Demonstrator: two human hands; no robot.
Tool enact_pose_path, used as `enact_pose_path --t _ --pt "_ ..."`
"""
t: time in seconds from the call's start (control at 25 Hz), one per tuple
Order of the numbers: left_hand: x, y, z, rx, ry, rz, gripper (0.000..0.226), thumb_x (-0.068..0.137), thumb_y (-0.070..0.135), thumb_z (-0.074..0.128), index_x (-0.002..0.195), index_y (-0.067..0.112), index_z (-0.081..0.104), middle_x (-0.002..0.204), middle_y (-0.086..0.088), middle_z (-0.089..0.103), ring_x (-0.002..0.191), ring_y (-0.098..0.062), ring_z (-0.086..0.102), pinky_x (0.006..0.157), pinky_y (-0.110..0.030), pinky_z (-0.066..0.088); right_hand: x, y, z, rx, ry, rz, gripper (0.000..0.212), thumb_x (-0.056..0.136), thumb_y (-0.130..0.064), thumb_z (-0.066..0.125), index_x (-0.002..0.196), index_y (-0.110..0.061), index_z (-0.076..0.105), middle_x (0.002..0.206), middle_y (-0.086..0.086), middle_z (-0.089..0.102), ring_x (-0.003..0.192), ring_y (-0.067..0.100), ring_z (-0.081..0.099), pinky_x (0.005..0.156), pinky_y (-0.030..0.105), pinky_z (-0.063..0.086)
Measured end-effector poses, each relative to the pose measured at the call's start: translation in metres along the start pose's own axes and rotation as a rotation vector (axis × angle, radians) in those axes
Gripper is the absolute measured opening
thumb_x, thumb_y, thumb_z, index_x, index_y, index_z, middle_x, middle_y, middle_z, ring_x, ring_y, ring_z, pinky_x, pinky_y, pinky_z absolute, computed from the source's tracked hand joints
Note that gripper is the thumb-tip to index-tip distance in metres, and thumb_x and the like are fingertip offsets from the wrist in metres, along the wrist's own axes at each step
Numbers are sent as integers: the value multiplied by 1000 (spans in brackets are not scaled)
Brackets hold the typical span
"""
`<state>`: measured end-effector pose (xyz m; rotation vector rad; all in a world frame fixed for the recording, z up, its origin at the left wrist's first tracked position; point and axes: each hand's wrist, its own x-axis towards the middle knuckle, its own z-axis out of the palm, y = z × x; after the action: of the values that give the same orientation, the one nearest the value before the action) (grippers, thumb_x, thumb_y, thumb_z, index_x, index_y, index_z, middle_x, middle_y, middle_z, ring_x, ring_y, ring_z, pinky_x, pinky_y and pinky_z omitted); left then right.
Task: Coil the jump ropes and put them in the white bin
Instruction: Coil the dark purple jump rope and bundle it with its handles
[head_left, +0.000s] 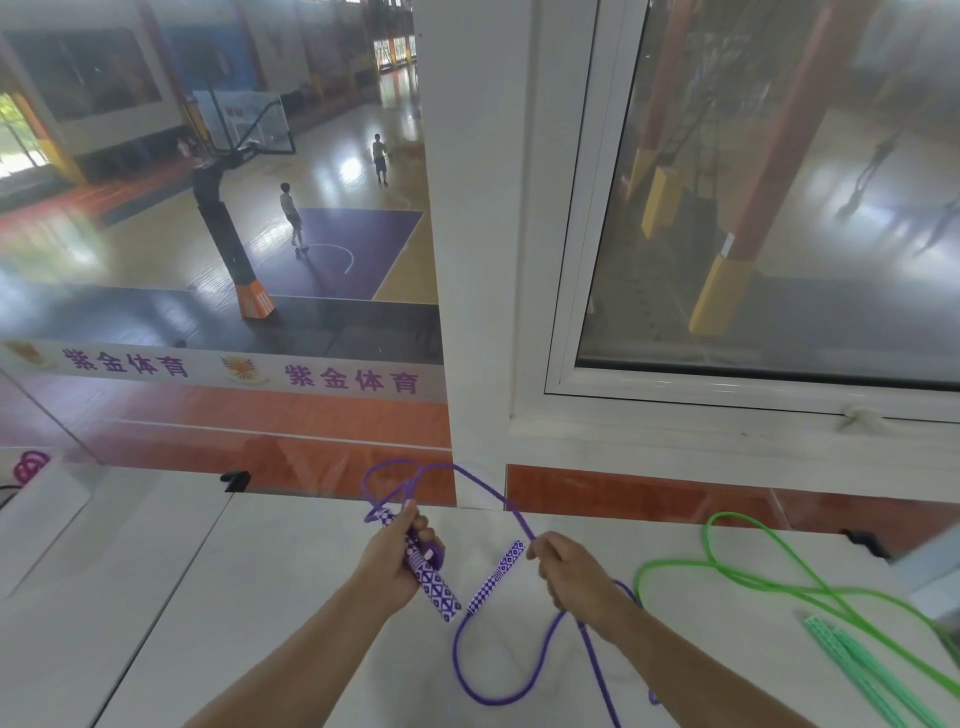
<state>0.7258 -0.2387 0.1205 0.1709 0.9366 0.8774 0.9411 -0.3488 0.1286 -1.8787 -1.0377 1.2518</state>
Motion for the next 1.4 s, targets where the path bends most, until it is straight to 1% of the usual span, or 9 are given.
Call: enact_pose_path --t 0.24,0.48,0.68,0.88,1.0,1.12,1.24,1.32,1.4 --pt "-27 -48 19 431 -71 -65 19 102 18 55 97 2 65 64 -9 58 49 -17 53 49 -29 48 -9 -32 32 -82 -180 -113 27 105 -31 42 87 -21 58 57 -10 46 43 5 34 45 21 29" --pt "-33 -51 23 369 -88 -52 26 99 24 60 101 0 71 70 -12 62 61 -20 58 59 -33 50 -9 -47 25 -21 -146 17 37 100 -38 48 70 -17 51 50 -6 38 42 11 29 44 24 26" --pt "-29 -46 25 468 -156 -22 25 97 19 63 103 -4 69 78 -17 64 66 -23 60 66 -33 53 -5 -44 24 -82 -226 -20 40 102 -44 46 80 -15 60 52 -8 40 41 9 31 42 23 27" --pt "3 -11 16 203 8 53 33 102 20 53 78 2 67 72 -13 70 57 -22 64 49 -27 52 -5 -23 8 -12 -319 18 28 101 -35 50 84 -16 62 59 -6 41 46 10 32 46 23 27" --pt "21 28 0 -16 55 104 22 105 13 46 85 9 54 53 -2 53 39 -12 49 47 -22 52 -6 -1 -19 -146 -363 22 24 100 -29 50 85 -18 65 65 -2 45 49 11 35 48 23 29" --pt "21 36 -13 279 69 101 21 104 9 50 84 9 50 57 -3 46 39 -14 43 47 -26 49 -6 4 -37 -296 -444 -11 25 100 -24 48 86 -23 69 69 -3 50 46 5 38 48 20 31" --pt "10 13 -7 617 -14 20 22 102 12 56 81 8 49 59 -6 48 42 -16 45 48 -29 48 -7 -14 -37 -381 -455 -122 24 102 -22 48 88 -26 68 60 -18 53 47 -4 45 51 11 35" --pt "-2 -7 4 817 -91 -54 23 101 20 59 85 3 54 59 -6 57 45 -17 49 48 -29 48 -1 -24 -30 -389 -381 -186 23 102 -22 49 89 -26 67 65 -21 57 56 -10 51 58 7 38" --pt "-14 -27 16 896 -145 -128 33 102 29 57 100 -3 62 77 -10 73 50 -16 53 49 -28 48 9 -31 -21 -402 -251 -264 23 103 -24 49 89 -28 67 79 -19 63 70 -11 56 69 9 41"
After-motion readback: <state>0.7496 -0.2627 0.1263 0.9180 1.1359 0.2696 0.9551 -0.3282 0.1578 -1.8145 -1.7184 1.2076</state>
